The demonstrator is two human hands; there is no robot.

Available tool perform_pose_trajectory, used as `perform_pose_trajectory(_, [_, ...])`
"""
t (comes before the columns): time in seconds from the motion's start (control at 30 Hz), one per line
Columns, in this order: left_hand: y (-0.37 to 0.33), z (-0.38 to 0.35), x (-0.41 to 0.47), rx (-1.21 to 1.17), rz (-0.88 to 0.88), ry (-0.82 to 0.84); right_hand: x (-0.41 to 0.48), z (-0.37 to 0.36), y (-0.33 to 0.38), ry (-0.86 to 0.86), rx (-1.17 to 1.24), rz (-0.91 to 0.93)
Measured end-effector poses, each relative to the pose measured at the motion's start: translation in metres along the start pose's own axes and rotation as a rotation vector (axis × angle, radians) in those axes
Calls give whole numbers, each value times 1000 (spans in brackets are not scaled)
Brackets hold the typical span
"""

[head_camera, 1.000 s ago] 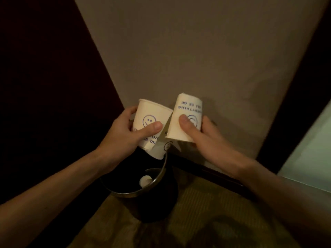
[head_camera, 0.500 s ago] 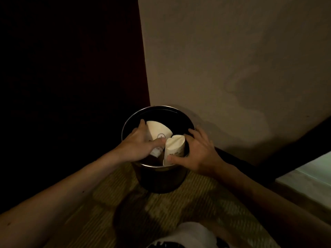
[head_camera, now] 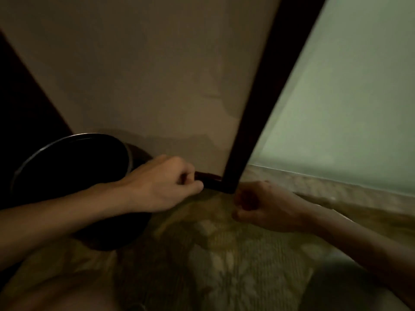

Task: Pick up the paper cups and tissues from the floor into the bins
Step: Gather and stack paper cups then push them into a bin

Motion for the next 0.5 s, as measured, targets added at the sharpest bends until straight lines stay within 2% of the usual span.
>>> perform_pose_trajectory(0.1, [-49,-52,37,111,-81,145,-38,1,-71,109,19,-157])
perform_pose_trajectory(0.2, [-97,-103,73,162,-237,136,-67,-5,-138,77,107,-295])
perform_pose_trajectory(0.27, [-122,-144,99,151,-300,149,-81,-11,-178,12,167,-372])
perform_pose_trajectory(0.43, [-150,-244,166,186,-273,280,-98,-26,-275,-172,283,-509])
perform_pose_trajectory(0.5, [-158,-275,188,192,-263,294,-105,-25,-311,-300,276,-560])
Point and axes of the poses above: each hand's wrist, its own x-axis towards the middle knuckle, its own z-axis out of the back of the hand, y = z × x, the point moved 9 cm from there along x, towards the middle knuckle, and after that the axes turned 5 degrees about x, right-handed, at the moved point
